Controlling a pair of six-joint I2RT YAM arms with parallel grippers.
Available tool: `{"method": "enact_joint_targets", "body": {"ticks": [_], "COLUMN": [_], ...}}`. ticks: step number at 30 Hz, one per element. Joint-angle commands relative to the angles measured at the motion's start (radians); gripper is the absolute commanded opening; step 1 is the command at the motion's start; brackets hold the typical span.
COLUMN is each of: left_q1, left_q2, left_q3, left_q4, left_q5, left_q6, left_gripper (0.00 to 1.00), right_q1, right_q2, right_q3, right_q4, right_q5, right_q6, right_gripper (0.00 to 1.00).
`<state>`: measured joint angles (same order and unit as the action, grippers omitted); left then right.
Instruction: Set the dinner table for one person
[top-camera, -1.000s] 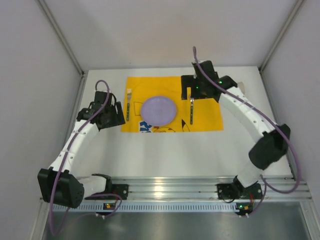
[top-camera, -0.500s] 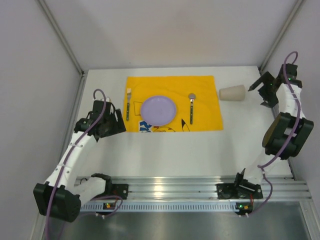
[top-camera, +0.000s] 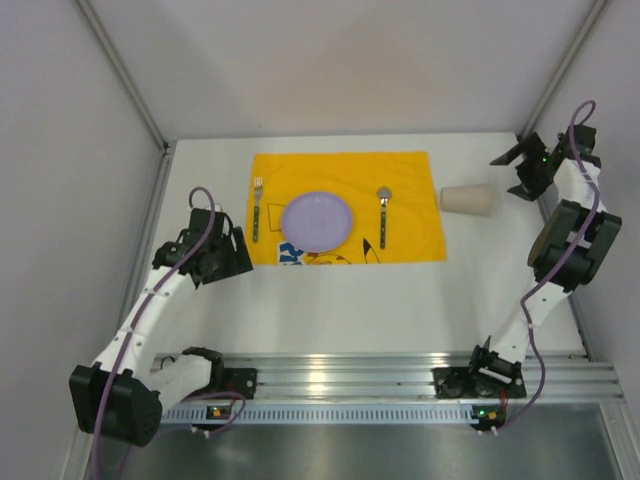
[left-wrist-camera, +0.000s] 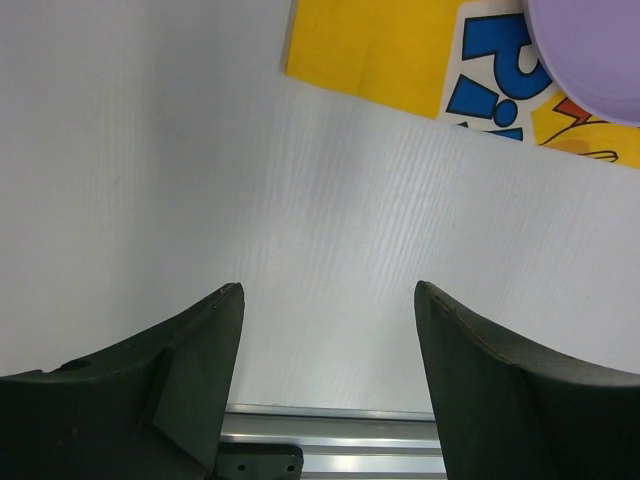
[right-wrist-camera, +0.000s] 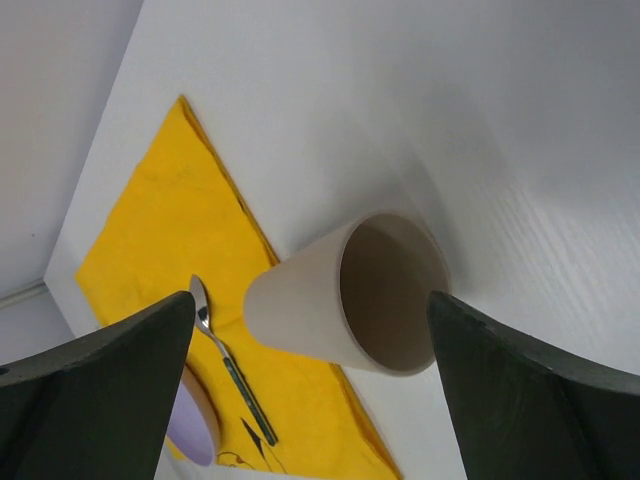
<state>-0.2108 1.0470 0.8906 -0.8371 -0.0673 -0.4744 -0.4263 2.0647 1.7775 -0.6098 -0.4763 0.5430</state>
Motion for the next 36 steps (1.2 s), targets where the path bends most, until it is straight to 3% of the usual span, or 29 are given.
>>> {"method": "enact_joint_targets", "body": {"ticks": [1,8,11,14,15,17,18,21,25,27,31,36], "left_q1": [-0.002,-0.002,-0.002,-0.002,-0.002,-0.002,-0.002,-0.002,-0.004,-0.004,-0.004,-0.006], "left_q2": [-0.013,0.005,0.011,0.015,0.013,0.010,0.008,-0.002,-0.008,-0.002,-0.001,-0.012], "left_q3": [-0.007,-0.018,-0.019,-0.021,-0.021,-0.022,-0.022,-0.024,-0.028,-0.030,-0.030,-0.033], "left_q4": [0.036,0.047,0.049,0.050,0.050,0.050,0.050,0.050,0.056,0.061,0.061,0.066], "left_q5": [0.001,-0.005,-0.003,0.000,0.000,0.000,-0.002,-0.006,-0.003,0.000,0.001,-0.003], "left_q6": [-0.012,-0.015,-0.015,-0.015,-0.015,-0.015,-0.016,-0.017,-0.017,-0.017,-0.017,-0.017], "left_gripper": [0.75,0.75,0.75,0.74,0.74,0.74,0.74,0.74,0.74,0.73,0.73,0.73], "right_q1": [0.003,0.038,0.052,0.061,0.061,0.061,0.061,0.064,0.151,0.222,0.502,0.685], "right_q2": [0.018,-0.054,-0.080,-0.141,-0.176,-0.207,-0.231,-0.279,-0.313,-0.287,-0.181,-0.020], "right_q3": [-0.050,-0.217,-0.283,-0.346,-0.358,-0.369,-0.362,-0.313,-0.158,0.007,0.308,0.434], "right_q4": [0.070,0.131,0.154,0.192,0.199,0.200,0.188,0.122,-0.037,-0.117,-0.313,-0.340], "right_q5": [-0.087,-0.136,-0.162,-0.134,-0.127,-0.116,-0.111,-0.075,0.051,0.181,0.462,0.640], "right_q6": [0.035,0.032,0.037,0.040,0.038,0.025,0.017,-0.005,-0.049,-0.103,-0.187,-0.202], "right_gripper": [1.00,1.00,0.94,0.68,0.48,0.30,0.16,0.00,0.00,0.00,0.00,0.00]}}
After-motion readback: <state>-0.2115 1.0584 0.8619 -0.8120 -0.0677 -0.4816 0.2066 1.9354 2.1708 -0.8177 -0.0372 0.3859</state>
